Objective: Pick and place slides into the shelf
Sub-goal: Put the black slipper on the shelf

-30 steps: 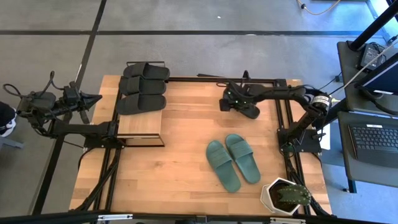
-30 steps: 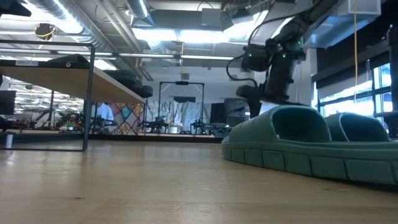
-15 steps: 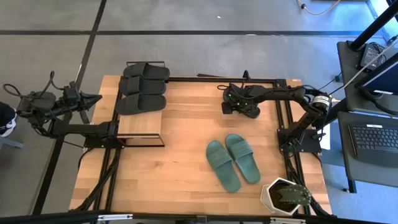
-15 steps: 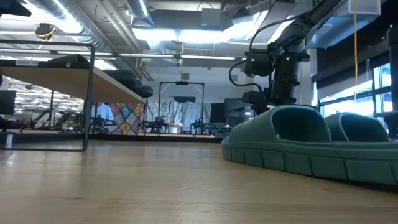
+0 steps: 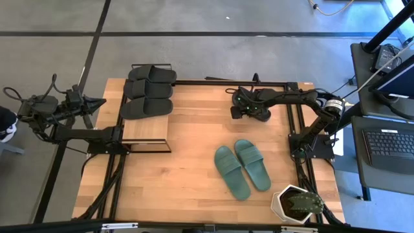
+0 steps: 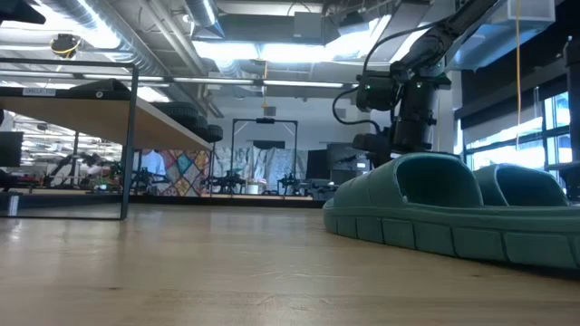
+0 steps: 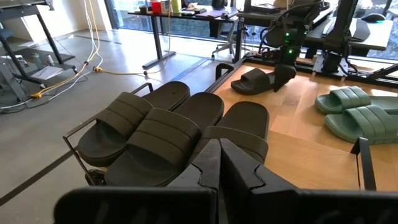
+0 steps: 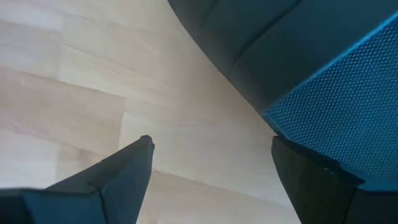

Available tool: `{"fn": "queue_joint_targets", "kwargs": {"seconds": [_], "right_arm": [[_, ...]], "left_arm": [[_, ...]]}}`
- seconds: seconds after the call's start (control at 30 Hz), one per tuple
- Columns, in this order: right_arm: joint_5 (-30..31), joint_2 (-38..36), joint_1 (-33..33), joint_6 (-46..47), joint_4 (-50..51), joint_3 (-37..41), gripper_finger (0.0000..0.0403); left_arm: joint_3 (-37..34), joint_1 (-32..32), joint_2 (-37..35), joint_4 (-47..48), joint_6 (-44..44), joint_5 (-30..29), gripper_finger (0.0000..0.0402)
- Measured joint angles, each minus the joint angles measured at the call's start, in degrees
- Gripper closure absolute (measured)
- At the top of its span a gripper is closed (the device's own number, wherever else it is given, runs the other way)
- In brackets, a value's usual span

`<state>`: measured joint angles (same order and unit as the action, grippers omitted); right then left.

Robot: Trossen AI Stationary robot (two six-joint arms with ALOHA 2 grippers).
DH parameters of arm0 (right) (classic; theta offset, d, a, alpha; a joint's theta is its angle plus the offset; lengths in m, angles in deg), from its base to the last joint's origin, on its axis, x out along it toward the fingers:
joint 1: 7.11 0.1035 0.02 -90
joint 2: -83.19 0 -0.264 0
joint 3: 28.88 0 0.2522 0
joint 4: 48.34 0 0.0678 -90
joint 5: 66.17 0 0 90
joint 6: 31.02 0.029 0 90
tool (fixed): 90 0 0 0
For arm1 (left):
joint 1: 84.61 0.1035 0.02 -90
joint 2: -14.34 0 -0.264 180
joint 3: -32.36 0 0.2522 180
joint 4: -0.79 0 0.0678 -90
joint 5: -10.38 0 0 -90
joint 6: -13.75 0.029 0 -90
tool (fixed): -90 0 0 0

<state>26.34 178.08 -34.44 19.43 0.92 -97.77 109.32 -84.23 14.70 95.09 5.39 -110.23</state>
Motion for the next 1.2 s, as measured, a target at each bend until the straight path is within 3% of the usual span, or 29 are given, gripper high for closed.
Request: {"fn": "queue_joint_targets", "kwargs": {"seconds": [0.43,0.67,0.87,1.2], "right_arm": [[4.24,0.00,-0.04,-5.82,-3.64,-0.02,0.0077],[11.35,0.00,-0.03,-8.65,-5.10,-0.02,0.0077],[11.46,0.16,-0.02,-8.92,-9.34,-0.06,0.0077],[13.35,7.12,-0.12,-8.82,-12.42,-0.24,0.0079]], "left_arm": [[0.00,0.00,0.00,0.00,0.02,0.00,0.0401],[0.00,0.01,0.00,0.00,0.01,0.00,0.0401],[0.00,0.02,0.00,0.00,0.00,0.00,0.0401],[0.00,0.02,0.02,0.00,0.00,0.00,0.0401]]}}
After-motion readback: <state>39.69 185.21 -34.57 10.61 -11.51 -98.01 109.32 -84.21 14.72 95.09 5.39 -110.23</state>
